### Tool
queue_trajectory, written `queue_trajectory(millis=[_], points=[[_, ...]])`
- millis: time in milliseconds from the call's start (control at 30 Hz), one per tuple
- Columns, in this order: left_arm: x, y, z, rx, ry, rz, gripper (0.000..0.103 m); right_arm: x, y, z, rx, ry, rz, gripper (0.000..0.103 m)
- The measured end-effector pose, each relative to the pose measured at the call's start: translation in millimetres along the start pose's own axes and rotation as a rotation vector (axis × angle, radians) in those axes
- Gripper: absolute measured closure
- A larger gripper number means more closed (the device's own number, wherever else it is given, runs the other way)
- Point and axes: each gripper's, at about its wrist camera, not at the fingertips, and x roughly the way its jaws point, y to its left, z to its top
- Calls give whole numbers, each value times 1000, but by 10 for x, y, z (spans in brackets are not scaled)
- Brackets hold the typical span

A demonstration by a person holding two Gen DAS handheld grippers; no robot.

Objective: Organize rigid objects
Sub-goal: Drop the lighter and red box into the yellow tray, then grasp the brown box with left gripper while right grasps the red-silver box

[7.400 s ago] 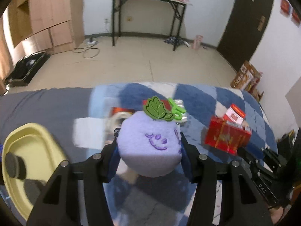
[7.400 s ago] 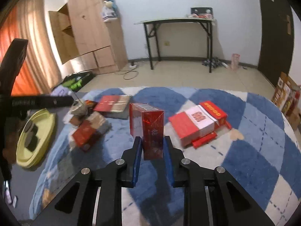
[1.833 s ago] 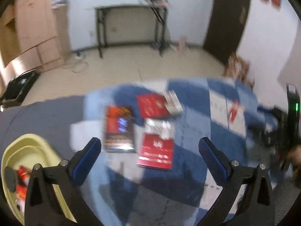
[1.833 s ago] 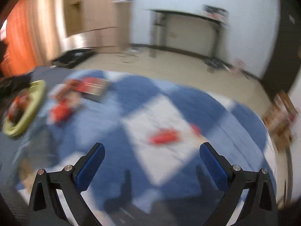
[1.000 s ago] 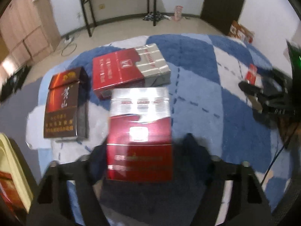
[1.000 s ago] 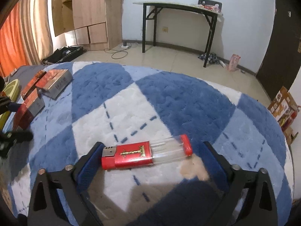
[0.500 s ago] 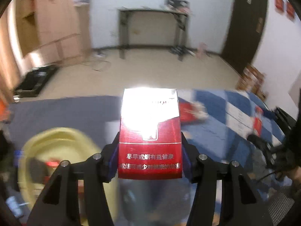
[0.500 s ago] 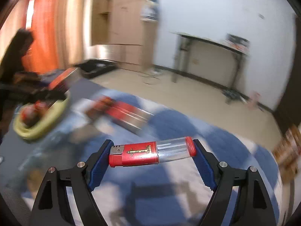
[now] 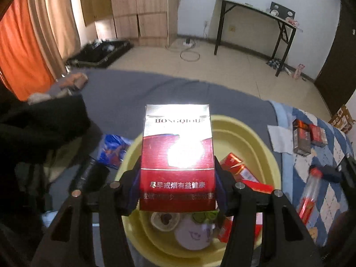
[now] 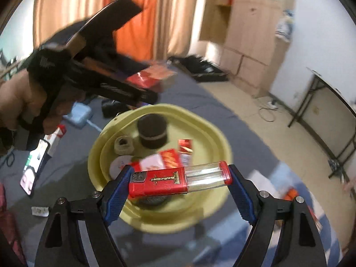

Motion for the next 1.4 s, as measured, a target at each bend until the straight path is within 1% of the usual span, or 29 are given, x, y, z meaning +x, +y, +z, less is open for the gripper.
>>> queue_trajectory(millis=[100, 233, 267, 333, 367, 400, 467, 500, 567, 600, 633, 700, 733, 767, 867, 900, 933, 1000, 1033, 1067, 1100, 1133, 1167, 1233, 1300, 1333, 1400], points=[[264, 69, -33, -20, 40, -15, 46, 343, 131, 82, -82, 52, 1, 21], [502, 96, -83, -15, 70, -22, 46, 624, 207, 78, -128, 87, 5, 21], [537, 104, -96, -15, 70, -21, 46, 677, 198, 71, -133, 92, 4, 21], [525, 133, -106, -22, 34, -25, 46, 769, 181, 96, -125, 97, 17, 20], [505, 151, -113, -24, 9, -49, 45, 807, 179, 136, -113, 93, 24, 20], [475, 152, -109, -19, -12, -56, 42, 829, 165, 151, -101, 94, 20, 20], [397, 184, -119, -16, -48, -32, 22, 893, 164, 215, -93, 100, 30, 20], [339, 217, -112, -28, -63, -37, 20, 885, 176, 220, -93, 101, 30, 20], [211, 288, -77, -52, -94, -41, 10, 746, 213, 211, -83, 69, 41, 18], [110, 310, -40, -59, -114, -47, 7, 651, 202, 230, -64, 43, 59, 10], [10, 317, 8, -58, -131, -45, 1, 528, 162, 218, -45, 17, 73, 0], [-131, 320, 101, -55, -146, -45, 0, 234, 48, 195, -7, -52, 88, 0], [-223, 293, 165, -54, -151, -56, 0, 55, -56, 201, 30, -100, 102, 0], [-268, 277, 203, -54, -153, -62, 0, -71, -147, 198, 63, -129, 103, 0], [-445, 36, 355, -51, -158, -110, 0, -573, -645, 44, 226, -231, 75, 0], [-489, -129, 398, -31, -159, -137, 0, -712, -831, -70, 274, -256, 45, 0], [-509, -283, 422, -12, -159, -157, 0, -806, -963, -202, 301, -263, 8, 0], [-488, -766, 457, 50, -153, -160, 0, -874, -1360, -554, 355, -201, -122, 0], [-453, -977, 453, 81, -150, -160, 0, -851, -1584, -752, 413, -136, -208, 0], [-397, -1230, 428, 118, -150, -171, 0, -820, -1802, -945, 492, -75, -275, 0], [-336, -1422, 399, 145, -152, -190, 0, -793, -2032, -1161, 592, -22, -320, 0], [-233, -1644, 346, 177, -147, -228, 0, -774, -2208, -1334, 671, 7, -340, 0], [-111, -1810, 307, 201, -124, -250, 0, -759, -2333, -1455, 724, 20, -359, 0], [120, -2084, 221, 254, -76, -261, 0, -698, -2520, -1569, 779, 34, -393, 0], [371, -2360, 96, 325, -50, -234, 0, -549, -2641, -1556, 796, 58, -394, 0], [499, -2482, 42, 357, -37, -224, 0, -419, -2680, -1498, 803, 71, -381, 0], [694, -2605, -9, 376, -22, -200, 0, -158, -2784, -1411, 813, 93, -328, 0]])
